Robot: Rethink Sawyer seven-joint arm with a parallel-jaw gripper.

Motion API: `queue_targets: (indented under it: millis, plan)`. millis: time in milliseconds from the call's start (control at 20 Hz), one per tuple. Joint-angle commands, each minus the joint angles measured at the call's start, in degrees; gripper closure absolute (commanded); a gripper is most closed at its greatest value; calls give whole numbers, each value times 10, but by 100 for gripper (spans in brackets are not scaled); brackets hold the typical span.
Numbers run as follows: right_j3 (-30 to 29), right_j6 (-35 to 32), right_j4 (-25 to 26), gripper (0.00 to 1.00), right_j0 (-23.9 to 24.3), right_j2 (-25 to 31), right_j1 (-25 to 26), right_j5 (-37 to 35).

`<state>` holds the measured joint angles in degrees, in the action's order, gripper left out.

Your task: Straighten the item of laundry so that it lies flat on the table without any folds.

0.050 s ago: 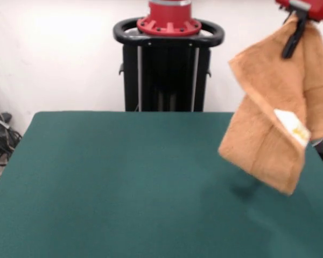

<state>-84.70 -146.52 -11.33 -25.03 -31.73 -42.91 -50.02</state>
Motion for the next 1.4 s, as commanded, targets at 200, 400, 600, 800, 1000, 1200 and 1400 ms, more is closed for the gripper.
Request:
queue_targets:
  millis: [200, 400, 600, 800, 1000, 1200, 1400]
  plan:
    - [-65, -138, -41, 100, -20, 35, -16, -95]
    - [-33, -141, -40, 100, -19, 41, 17, -99]
    - [-41, -141, -55, 100, -18, 54, 22, -69]
    - [-46, -148, -71, 100, -24, 61, 30, -46]
    - [-40, -168, -81, 100, -40, 54, 46, -42]
    - [-39, -182, -95, 100, -52, 51, 56, -36]
    - [-44, -190, -116, 100, -63, 49, 60, -27]
